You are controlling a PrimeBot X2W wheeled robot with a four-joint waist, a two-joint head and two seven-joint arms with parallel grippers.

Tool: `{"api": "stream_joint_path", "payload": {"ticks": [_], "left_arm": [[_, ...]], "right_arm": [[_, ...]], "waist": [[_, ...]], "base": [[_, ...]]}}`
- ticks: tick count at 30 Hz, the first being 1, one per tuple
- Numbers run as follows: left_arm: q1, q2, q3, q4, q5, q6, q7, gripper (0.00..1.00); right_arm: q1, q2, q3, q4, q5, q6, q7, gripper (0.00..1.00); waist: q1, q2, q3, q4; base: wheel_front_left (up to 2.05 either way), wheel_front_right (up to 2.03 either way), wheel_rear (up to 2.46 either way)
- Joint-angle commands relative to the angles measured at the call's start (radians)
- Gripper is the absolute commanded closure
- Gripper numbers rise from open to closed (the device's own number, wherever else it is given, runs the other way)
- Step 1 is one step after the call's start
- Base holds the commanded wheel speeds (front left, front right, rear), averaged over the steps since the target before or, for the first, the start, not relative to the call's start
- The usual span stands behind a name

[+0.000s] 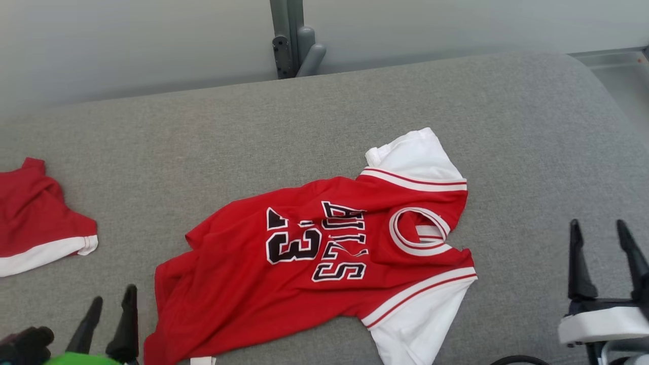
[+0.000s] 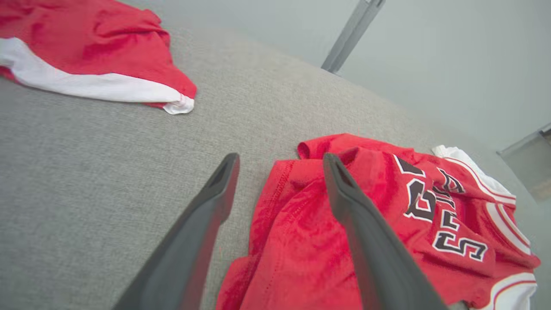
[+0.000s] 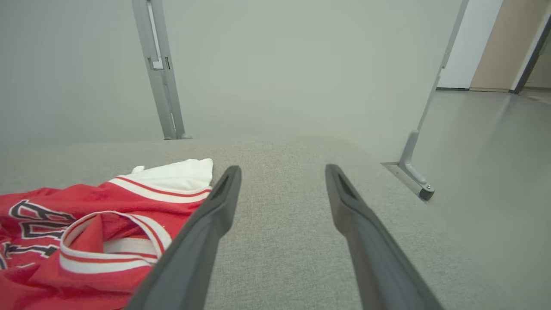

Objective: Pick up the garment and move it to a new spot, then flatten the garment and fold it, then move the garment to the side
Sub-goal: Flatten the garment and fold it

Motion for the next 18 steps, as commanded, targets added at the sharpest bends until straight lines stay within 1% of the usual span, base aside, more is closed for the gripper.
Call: {"api": "stream_joint_path", "payload": {"ticks": [1,4,7,10,11,12,16,18], "left_arm": [[0.005,-0.059,0.079,-0.011,0.08,0.012,-0.003,0.0],[0.027,-0.139,0.166,-0.002,0.247,0.016,-0.002,0.0],[0.045,-0.219,0.236,0.007,0.405,-0.008,-0.002,0.0],[0.071,-0.315,0.301,0.007,0.542,-0.054,-0.002,0.0],[0.081,-0.339,0.318,0.014,0.586,-0.072,-0.002,0.0],[0.081,-0.339,0.318,0.014,0.586,-0.072,-0.002,0.0],[0.106,-0.429,0.352,0.056,0.726,-0.147,-0.002,0.0],[0.107,-0.457,0.371,0.093,0.787,-0.176,-0.002,0.0]], "right_arm": [[0.008,-0.003,-0.041,-0.038,-0.023,-0.001,-0.003,0.0],[0.021,-0.004,-0.09,-0.089,-0.056,-0.001,-0.003,0.0],[0.024,-0.015,-0.101,-0.124,-0.078,-0.001,-0.003,0.0],[0.031,-0.017,-0.083,-0.144,-0.094,-0.001,-0.003,0.0],[0.035,-0.016,-0.07,-0.144,-0.096,-0.001,-0.003,0.0],[0.035,-0.016,-0.07,-0.144,-0.096,-0.001,-0.003,0.0],[0.059,-0.025,0.003,-0.101,-0.114,-0.001,-0.003,0.0],[0.069,-0.032,0.041,-0.063,-0.129,-0.001,-0.003,0.0]], "waist": [[0.0,0.0117,-0.037,0.041],[0.0,0.0117,-0.066,0.064],[0.0,0.0117,-0.084,0.074],[0.0,0.0117,-0.092,0.082],[0.0,0.0117,-0.094,0.082],[0.0,0.0117,-0.094,0.082],[0.0,0.0117,-0.097,0.086],[0.0,0.0117,-0.095,0.092]], "base": [[0.0,0.0,0.0],[0.0,0.0,0.0],[0.0,0.0,0.0],[0.0,0.0,0.0],[0.0,0.0,0.0],[0.0,0.0,0.0],[0.0,0.0,0.0],[0.0,0.0,0.0]]}}
